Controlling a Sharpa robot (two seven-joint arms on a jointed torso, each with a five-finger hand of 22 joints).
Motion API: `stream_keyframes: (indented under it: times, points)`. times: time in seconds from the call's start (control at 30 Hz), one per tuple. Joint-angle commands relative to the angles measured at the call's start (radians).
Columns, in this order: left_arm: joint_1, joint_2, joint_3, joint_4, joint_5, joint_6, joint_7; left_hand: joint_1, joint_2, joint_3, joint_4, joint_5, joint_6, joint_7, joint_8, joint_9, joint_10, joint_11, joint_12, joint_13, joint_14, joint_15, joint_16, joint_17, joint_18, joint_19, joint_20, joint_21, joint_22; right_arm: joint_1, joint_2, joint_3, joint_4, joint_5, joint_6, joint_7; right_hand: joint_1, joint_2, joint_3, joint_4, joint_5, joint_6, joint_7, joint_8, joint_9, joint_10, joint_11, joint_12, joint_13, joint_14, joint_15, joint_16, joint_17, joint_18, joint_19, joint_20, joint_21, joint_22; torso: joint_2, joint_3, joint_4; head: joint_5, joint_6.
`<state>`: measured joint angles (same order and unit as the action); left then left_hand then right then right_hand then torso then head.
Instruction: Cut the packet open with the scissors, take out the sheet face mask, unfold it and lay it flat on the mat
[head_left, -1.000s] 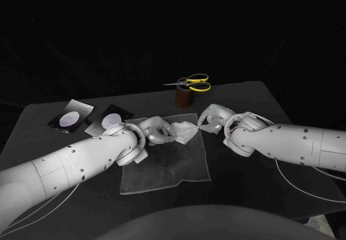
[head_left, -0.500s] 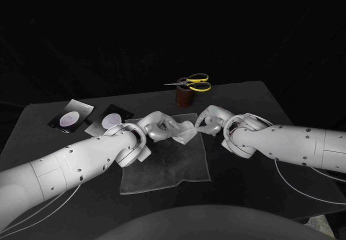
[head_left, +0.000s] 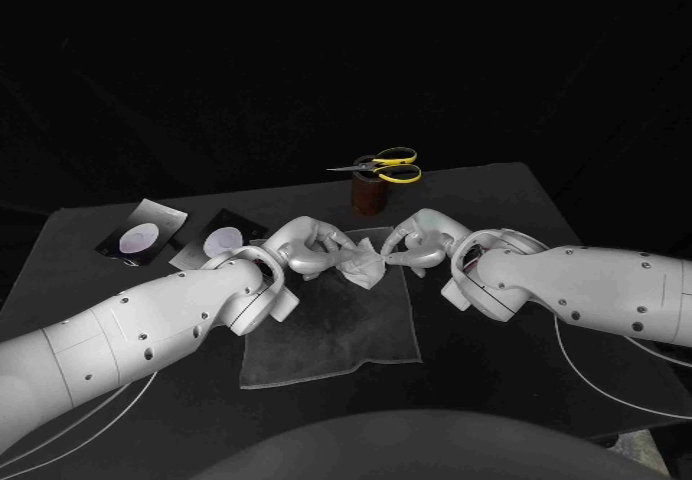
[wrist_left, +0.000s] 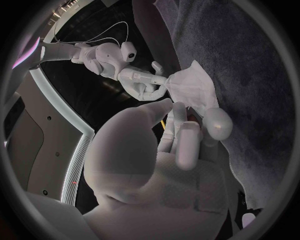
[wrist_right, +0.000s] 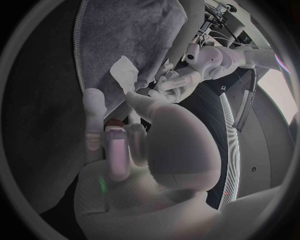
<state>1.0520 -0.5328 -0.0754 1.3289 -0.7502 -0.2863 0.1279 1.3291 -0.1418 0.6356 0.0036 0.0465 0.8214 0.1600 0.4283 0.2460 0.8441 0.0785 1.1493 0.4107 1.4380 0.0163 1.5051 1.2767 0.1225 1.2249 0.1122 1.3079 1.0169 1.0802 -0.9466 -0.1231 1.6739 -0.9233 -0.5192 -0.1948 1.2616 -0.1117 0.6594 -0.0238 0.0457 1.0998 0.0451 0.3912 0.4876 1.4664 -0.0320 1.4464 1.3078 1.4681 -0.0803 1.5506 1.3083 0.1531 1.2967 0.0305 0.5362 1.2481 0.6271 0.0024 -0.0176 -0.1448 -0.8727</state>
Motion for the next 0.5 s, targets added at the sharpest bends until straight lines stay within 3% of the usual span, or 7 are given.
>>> stream_keyframes:
  times: [0.03,0.5]
  points:
    - [0.000,0.007,0.001,-0.008,0.092,0.034,-0.054,-0.014,0.005,-0.001,0.010,0.002,0.010,-0.004,0.006,0.002,0.011,-0.001,-0.005,-0.002,0.005,-0.003,-0.002,0.002,-0.008,0.008,-0.001,0.007,0.003,0.005,-0.006,0.002,0.023,0.108,-0.005,0.060,-0.007,0.003,0.009,-0.001,0.003,0.008,0.002,0.004,0.016,0.077,0.004,0.004,0.179,0.094,0.000,0.005,0.224,0.007,0.005,0.002,-0.002,-0.001,0.000,-0.0004,-0.0003,0.003,0.000]
    - [0.000,0.012,0.000,-0.015,0.287,0.119,-0.068,-0.027,0.005,-0.032,0.020,0.002,0.051,-0.031,0.049,0.021,0.046,-0.025,-0.017,-0.012,0.014,-0.023,-0.001,0.014,-0.012,0.028,-0.016,0.015,0.024,0.020,0.001,0.005,0.039,0.285,0.019,0.086,-0.009,0.007,0.012,-0.002,0.003,0.006,0.002,0.005,0.018,0.076,0.004,-0.002,0.175,0.094,-0.001,0.004,0.220,0.008,0.003,0.002,-0.010,-0.002,0.001,-0.0004,0.0002,0.014,0.000]
